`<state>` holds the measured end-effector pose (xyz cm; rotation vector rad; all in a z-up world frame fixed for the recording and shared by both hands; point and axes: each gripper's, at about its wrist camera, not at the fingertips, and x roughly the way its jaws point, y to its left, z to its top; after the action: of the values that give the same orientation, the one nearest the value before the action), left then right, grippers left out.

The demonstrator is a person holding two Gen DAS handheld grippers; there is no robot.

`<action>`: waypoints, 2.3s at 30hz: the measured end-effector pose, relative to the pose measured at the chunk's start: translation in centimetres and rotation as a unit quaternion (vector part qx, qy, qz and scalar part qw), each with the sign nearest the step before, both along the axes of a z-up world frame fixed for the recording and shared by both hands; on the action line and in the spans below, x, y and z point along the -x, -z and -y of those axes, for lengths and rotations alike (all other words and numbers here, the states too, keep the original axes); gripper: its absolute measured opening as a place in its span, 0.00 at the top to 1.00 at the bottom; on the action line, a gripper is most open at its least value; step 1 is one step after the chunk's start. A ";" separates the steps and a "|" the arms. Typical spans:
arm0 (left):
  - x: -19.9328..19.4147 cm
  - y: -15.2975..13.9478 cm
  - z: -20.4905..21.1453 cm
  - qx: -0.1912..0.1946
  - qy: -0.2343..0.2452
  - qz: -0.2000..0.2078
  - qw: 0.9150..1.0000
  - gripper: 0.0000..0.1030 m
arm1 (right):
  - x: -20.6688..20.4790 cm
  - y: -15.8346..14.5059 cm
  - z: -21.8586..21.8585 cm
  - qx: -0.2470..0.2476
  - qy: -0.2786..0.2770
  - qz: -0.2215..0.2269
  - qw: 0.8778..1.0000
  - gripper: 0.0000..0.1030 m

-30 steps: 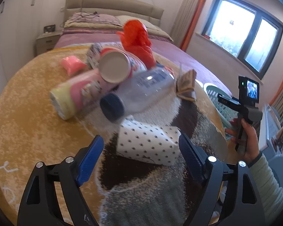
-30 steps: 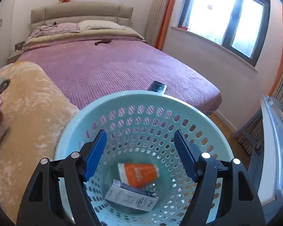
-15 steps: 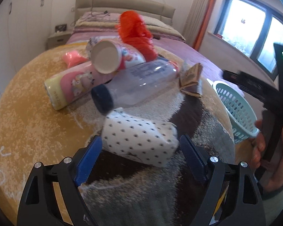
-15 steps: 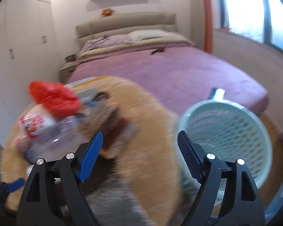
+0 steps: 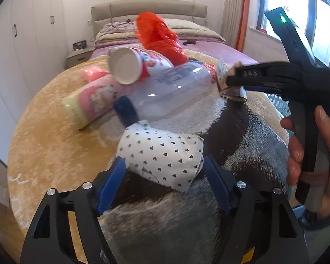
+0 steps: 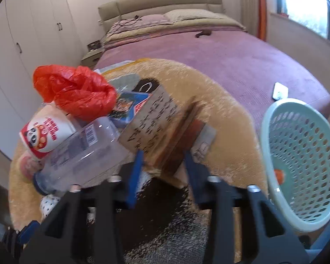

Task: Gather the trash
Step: 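Return both tools to the rug and approach the polka-dot paper and booklet, then grasp the polka-dot paper with the left gripper while the right grasps the booklet, then carry the polka-dot paper and booklet over the basket and release both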

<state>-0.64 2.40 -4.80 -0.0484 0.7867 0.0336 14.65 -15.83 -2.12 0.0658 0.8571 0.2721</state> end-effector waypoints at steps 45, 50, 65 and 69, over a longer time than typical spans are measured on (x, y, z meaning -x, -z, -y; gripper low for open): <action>0.8 -0.8 -3.2 0.107 -0.010 0.013 0.994 0.86 | 3.9 1.6 2.7 0.001 0.003 0.026 1.000 0.87; 0.5 -2.7 -1.1 0.103 0.024 0.038 0.994 0.86 | 4.7 0.1 4.9 -0.040 -0.001 0.039 0.998 0.88; -7.0 -6.2 10.6 0.151 0.180 0.020 0.972 0.86 | 4.0 -3.0 16.9 -0.055 0.102 0.067 0.991 0.88; -9.7 -6.3 14.6 0.151 0.219 0.009 0.964 0.86 | 2.5 -2.0 20.5 -0.050 0.137 0.047 0.988 0.88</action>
<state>9.10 -12.18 1.54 -0.1629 0.7651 -0.5066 12.13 -36.34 -0.14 0.2596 0.7301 0.0590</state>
